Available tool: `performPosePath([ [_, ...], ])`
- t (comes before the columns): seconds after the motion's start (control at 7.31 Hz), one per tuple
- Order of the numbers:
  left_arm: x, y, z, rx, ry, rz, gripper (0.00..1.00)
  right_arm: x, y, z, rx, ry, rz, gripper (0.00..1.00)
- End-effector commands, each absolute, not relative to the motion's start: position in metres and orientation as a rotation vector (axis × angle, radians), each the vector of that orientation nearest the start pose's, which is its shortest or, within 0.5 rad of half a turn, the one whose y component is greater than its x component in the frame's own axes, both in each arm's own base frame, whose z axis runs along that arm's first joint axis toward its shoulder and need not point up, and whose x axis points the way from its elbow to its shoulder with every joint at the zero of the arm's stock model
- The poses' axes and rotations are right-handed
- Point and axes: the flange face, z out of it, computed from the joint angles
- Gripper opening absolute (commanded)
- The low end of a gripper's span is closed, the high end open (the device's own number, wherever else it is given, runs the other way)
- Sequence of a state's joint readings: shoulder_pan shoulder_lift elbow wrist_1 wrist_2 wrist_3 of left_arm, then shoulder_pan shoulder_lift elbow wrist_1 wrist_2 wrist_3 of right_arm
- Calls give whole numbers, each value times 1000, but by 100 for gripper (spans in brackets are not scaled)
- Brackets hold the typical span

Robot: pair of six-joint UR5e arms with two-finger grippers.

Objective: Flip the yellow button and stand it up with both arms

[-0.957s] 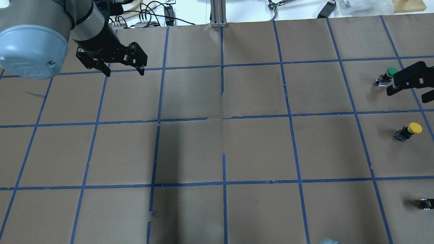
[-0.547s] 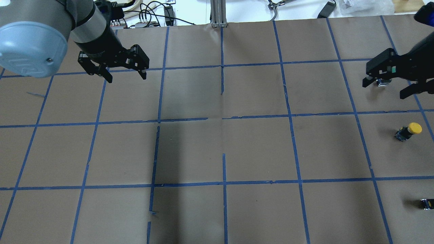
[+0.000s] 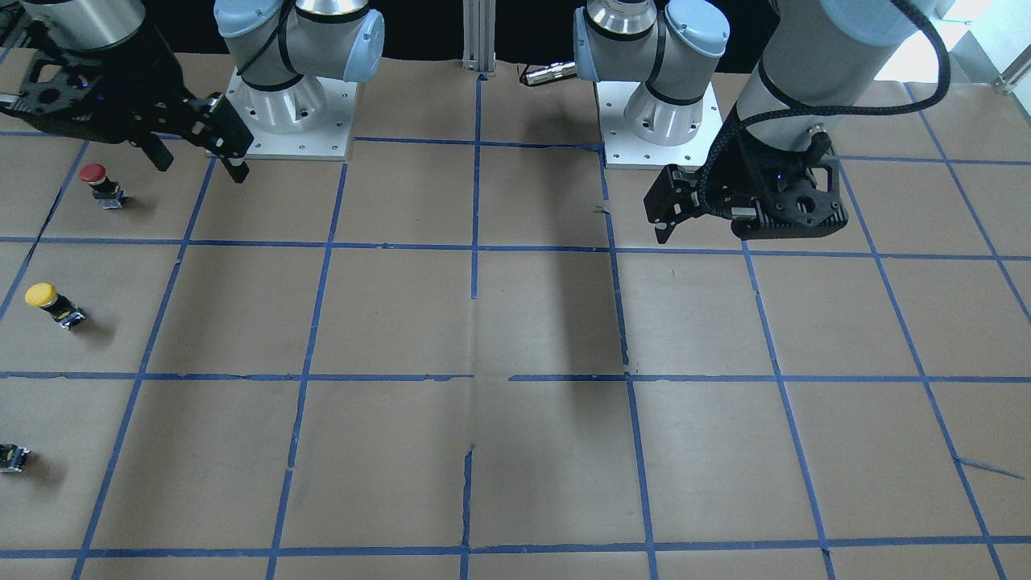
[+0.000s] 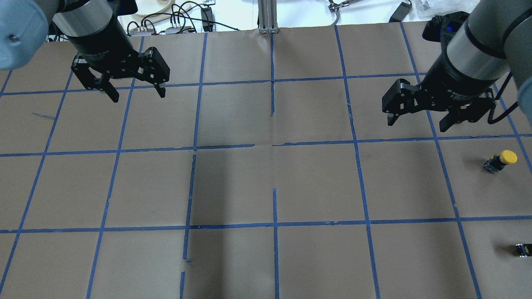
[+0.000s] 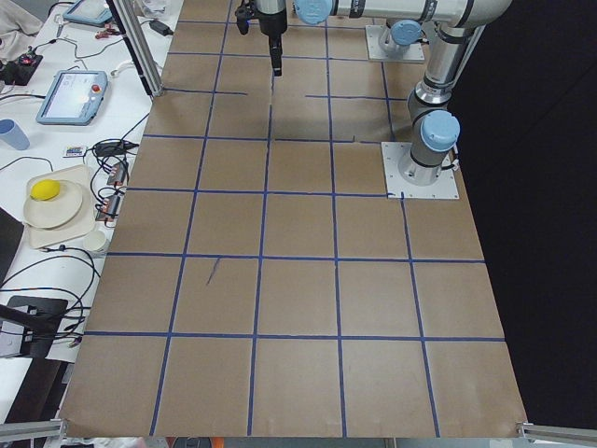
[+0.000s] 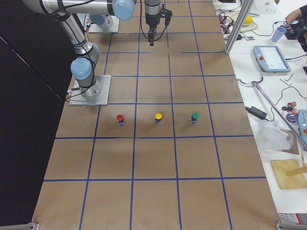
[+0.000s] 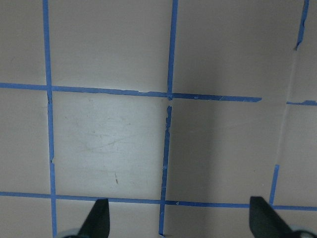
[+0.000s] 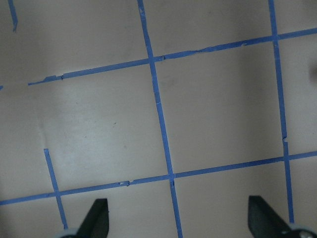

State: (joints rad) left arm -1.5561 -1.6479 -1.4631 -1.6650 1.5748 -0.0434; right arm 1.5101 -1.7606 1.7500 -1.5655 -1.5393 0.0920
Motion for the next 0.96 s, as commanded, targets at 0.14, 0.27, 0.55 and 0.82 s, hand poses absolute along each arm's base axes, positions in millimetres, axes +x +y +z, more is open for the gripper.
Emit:
performPosePath([
  [0.14, -130, -521, 497, -60, 3131, 55, 100, 123, -415, 493, 215, 3029, -17, 100],
  [0.27, -129, -522, 499, -60, 3131, 48, 100, 121, -418, 497, 220, 3052, -16, 100],
  [0.55, -127, -519, 506, -51, 3141, 27, 100, 115, -447, 513, 240, 3093, 20, 100],
  [0.82, -126, -519, 506, -2, 3142, 26, 100, 116, -450, 515, 241, 3093, 54, 100],
])
